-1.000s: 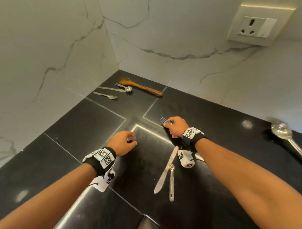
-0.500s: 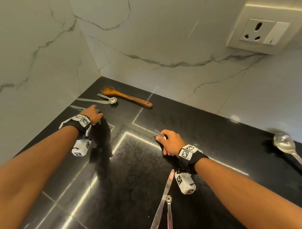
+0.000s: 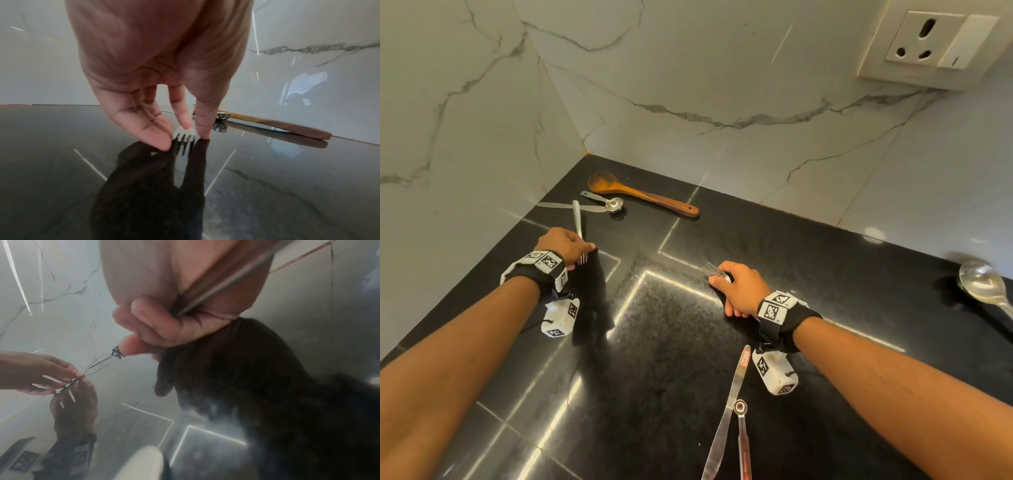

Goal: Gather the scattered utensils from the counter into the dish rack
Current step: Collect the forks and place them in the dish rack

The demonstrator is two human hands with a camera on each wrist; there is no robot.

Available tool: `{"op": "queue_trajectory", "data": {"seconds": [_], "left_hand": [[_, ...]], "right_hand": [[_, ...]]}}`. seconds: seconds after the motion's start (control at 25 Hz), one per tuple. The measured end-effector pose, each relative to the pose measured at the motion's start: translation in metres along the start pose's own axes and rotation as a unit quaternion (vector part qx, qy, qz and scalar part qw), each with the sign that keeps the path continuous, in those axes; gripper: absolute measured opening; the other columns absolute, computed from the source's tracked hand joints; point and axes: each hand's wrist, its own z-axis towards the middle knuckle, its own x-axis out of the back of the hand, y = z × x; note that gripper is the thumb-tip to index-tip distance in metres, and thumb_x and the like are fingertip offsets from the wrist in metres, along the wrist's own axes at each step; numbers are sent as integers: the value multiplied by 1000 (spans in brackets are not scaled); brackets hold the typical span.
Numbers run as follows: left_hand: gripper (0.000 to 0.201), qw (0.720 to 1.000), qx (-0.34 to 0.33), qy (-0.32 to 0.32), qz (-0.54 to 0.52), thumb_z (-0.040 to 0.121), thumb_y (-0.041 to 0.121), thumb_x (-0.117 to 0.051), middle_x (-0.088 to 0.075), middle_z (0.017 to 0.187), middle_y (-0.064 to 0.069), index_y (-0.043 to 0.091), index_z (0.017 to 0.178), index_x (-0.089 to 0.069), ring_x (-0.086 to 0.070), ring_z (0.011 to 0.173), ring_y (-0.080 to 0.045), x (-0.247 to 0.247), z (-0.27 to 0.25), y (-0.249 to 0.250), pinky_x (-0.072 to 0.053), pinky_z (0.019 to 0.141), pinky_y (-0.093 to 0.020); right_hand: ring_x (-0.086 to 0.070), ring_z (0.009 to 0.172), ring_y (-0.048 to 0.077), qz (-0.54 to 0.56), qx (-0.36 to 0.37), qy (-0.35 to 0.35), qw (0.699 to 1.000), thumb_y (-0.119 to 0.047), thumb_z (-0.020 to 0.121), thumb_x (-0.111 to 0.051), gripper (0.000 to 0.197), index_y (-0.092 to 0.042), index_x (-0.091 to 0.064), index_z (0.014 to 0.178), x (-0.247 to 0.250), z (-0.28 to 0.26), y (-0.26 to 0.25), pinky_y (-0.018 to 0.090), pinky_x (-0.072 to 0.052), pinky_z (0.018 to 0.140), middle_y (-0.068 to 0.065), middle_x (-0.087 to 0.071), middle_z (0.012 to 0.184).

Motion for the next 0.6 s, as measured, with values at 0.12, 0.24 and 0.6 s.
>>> {"op": "queue_trajectory", "data": {"seconds": [0.12, 0.24, 0.6], "left_hand": [[24, 1000, 27, -15, 0, 82, 23, -76, -64, 100, -13, 12, 95, -59, -63, 89, -27, -3, -8, -7, -52, 51, -30], [34, 999, 37, -4, -32, 81, 12, -76, -61, 111, -15, 13, 108, -55, -60, 93, -28, -3, -15, -9, -51, 60, -33], [21, 969, -205, 121, -69, 88, 21, -68, -74, 105, -4, 18, 108, -72, -68, 100, -20, 14, -106, 10, -52, 97, -38]], "right_hand": [[-52, 31, 6, 8, 2, -7, 1000, -35, 101, -51, 19, -19, -59, 100, 1, 0, -1, 20, -41, 36, 5, -65, 53], [-52, 30, 5, 14, -1, -12, 1000, -35, 101, -51, 18, -19, -59, 101, 1, 0, -2, 19, -40, 35, 5, -64, 52], [-59, 39, 17, 69, -30, -35, 997, -30, 105, -38, 22, -16, -55, 106, 0, -1, 0, 21, -43, 37, 17, -70, 62]]}}
